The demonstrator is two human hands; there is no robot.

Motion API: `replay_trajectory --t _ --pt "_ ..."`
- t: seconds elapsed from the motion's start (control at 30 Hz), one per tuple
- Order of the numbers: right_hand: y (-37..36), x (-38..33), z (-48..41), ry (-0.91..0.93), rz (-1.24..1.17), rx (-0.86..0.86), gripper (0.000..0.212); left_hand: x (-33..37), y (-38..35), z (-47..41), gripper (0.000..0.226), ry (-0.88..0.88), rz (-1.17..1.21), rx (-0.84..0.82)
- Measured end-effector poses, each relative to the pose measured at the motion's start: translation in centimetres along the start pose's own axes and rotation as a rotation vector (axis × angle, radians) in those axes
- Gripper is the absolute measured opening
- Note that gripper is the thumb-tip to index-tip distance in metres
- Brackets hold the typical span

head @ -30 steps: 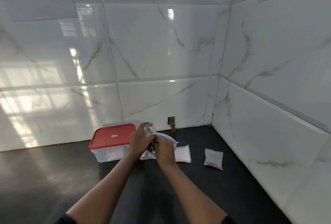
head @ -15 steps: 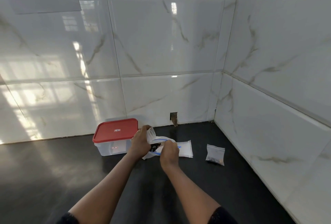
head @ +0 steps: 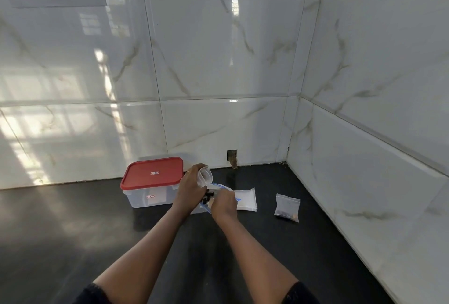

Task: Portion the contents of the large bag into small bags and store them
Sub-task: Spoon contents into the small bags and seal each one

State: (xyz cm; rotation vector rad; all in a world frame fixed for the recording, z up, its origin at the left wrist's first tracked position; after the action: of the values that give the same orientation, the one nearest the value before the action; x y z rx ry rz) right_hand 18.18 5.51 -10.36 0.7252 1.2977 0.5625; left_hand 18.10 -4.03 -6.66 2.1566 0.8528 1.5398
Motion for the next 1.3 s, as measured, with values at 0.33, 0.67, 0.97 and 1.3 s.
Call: replay_trajectory --t 0.33,0.67,0.97,1.3 --pt "-0.4 -0.1 -1.1 -0.197 -0.205 0.03 0.036 0.1 0.2 0.1 0.051 0.002 0.014 -0.043" --pt "-0.7 -0.9 -1.6 -0.316 -0.349 -0.03 0.033 -0.1 0.2 0.0 0.051 -0.003 0.032 -0.053" --pt "-0.9 -1.7 -1.4 -0.413 -0.44 -0.096 0.035 -0.5 0.2 -0.1 0.051 -0.004 0.03 -0.059" --pt "-0.2 -1.8 -0.7 -0.462 -0.602 -0.043 0.028 -0.2 -0.2 -0.3 0.055 -0.007 0.026 -0.048"
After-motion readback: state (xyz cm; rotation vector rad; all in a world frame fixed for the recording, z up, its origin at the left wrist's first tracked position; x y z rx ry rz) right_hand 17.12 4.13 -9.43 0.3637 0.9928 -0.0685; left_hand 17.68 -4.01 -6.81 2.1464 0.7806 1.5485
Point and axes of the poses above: each hand's wrist, its own z-axis away from the middle knuckle, its own y-axis out of the back of the hand, x = y × z, the point moved 1 cm from there along -z, towards the middle knuckle, and after that the axes turned 1 degree about -y, right-handed, at the moved point
